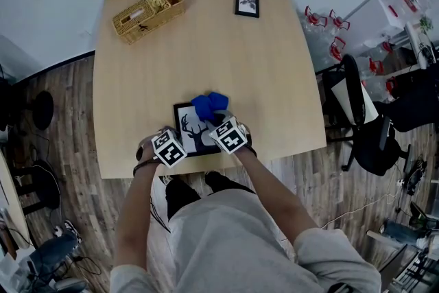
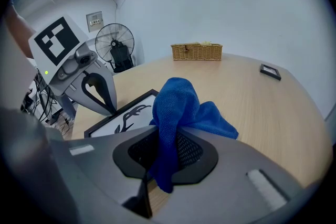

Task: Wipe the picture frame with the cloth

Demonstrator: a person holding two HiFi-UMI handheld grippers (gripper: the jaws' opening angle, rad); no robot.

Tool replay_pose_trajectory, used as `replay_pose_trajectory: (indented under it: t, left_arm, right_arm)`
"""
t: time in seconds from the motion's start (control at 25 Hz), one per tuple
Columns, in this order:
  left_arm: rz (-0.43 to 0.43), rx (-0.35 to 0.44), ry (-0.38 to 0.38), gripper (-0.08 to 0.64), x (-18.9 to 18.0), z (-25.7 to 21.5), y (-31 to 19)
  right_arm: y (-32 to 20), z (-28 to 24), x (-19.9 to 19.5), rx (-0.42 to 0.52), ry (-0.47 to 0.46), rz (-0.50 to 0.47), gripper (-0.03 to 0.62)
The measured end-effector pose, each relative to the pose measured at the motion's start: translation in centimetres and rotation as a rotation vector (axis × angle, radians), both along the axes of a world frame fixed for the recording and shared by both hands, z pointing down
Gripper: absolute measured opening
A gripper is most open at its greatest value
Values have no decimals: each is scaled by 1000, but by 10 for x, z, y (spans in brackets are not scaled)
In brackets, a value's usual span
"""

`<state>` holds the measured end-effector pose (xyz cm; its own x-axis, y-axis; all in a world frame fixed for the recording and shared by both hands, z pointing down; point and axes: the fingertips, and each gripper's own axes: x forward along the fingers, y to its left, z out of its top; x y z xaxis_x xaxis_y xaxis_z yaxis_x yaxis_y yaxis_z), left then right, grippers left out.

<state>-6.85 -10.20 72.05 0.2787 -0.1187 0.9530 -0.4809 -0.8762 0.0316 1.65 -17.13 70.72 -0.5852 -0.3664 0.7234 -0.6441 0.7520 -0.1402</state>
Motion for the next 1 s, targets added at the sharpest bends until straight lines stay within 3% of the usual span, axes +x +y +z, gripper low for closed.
replay_pose_trajectory:
  t: [0.52, 1.0]
  left_arm:
    - [25, 9, -17, 54, 2, 1, 1]
    - [3, 24, -20, 54, 2, 0, 0]
  right_arm:
    - [55, 1, 9, 2, -4, -74, 55]
    - [98, 4, 15, -59, -26, -115, 55]
